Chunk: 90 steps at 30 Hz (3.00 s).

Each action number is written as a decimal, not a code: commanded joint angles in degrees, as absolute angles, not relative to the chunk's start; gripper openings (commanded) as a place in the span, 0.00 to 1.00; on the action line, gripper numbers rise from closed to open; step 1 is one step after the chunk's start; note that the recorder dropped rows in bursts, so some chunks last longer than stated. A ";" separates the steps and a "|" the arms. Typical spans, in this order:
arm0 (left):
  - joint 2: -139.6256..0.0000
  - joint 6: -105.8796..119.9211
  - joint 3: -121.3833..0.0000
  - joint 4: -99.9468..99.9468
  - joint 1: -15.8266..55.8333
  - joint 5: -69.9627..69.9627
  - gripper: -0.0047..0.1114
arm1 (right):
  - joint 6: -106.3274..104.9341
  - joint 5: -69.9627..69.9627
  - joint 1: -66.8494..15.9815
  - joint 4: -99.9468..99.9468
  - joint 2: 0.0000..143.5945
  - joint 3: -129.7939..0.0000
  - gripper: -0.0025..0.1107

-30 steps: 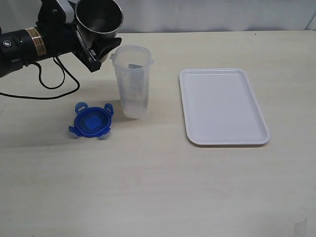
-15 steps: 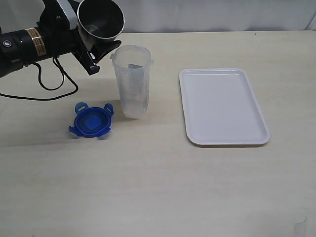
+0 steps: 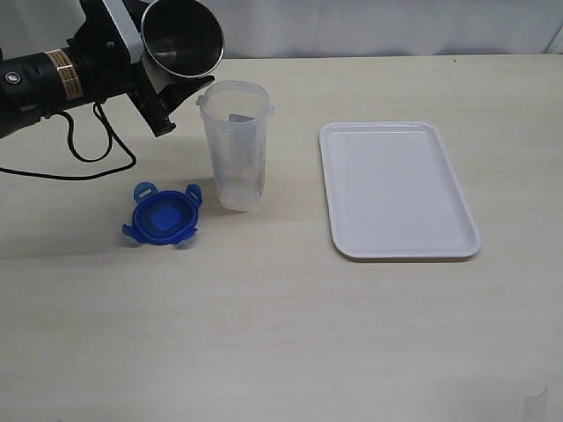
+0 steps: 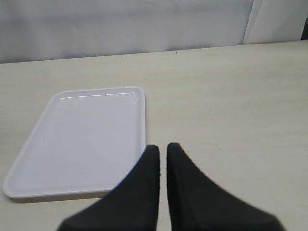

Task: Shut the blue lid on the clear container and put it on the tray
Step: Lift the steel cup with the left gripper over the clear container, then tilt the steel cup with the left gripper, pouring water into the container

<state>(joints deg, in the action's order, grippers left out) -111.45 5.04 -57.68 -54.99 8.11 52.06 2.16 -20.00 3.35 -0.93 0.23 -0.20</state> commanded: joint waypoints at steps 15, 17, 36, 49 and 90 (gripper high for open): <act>-110.45 13.37 -59.08 -51.30 8.32 55.60 0.04 | 2.21 -19.85 3.80 -0.85 0.00 0.00 0.07; -110.45 14.03 -59.08 -51.30 8.32 55.60 0.04 | 2.21 -19.85 3.80 -0.85 0.00 0.00 0.07; -110.45 16.93 -59.08 -51.03 8.32 55.96 0.04 | 2.21 -19.85 3.80 -0.85 0.00 0.00 0.07; -110.45 18.28 -59.08 -46.23 10.17 54.82 0.04 | 2.21 -19.85 3.80 -0.85 0.00 0.00 0.07; -110.45 26.03 -59.62 -43.87 10.76 52.18 0.04 | 2.21 -19.85 3.80 -0.85 0.00 0.00 0.07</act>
<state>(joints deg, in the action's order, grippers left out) -111.45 25.16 -58.72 -45.99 10.59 48.97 2.16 -20.00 3.35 -0.93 0.23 -0.20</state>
